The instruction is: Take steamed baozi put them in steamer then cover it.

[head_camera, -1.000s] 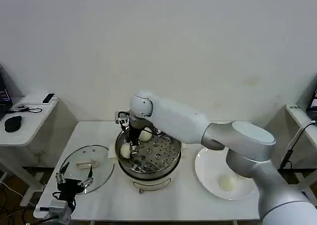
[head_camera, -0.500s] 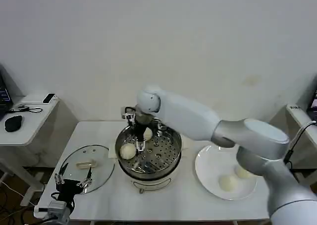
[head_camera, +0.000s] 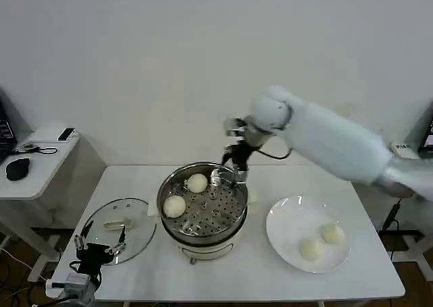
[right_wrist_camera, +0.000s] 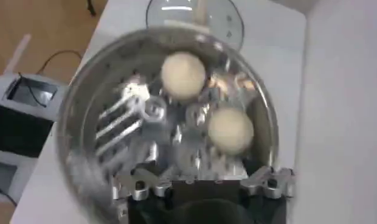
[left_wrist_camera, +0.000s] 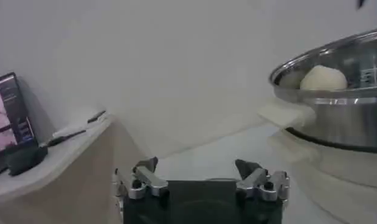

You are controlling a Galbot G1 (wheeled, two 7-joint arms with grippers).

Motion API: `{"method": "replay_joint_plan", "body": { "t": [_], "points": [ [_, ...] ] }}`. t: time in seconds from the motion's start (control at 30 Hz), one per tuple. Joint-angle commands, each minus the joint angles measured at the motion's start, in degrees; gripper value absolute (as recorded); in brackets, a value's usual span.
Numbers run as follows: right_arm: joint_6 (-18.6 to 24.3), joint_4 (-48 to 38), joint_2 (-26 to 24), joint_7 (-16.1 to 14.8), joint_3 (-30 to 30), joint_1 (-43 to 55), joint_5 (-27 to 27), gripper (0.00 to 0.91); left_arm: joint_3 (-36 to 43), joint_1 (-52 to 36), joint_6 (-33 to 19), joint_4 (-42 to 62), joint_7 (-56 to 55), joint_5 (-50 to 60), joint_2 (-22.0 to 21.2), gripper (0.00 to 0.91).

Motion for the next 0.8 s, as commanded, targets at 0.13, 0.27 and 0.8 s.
{"method": "replay_joint_plan", "body": {
  "t": [0.13,0.27,0.8],
  "points": [
    [2.9,15.1,-26.4,-2.1,-3.6,-0.1,0.5,0.907,0.3,0.4,0.3,-0.9,0.2,0.0,0.0,0.907],
    [2.9,17.0,-29.3,-1.6,-1.2,-8.6,-2.3,0.907,0.3,1.1,0.3,-1.5,0.3,0.2,-0.3,0.907],
    [3.7,14.5,-28.5,-0.3,3.8,-24.4,-12.4,0.907,0.5,4.1,0.5,-4.6,0.5,1.3,-0.6,0.907]
  ]
}}
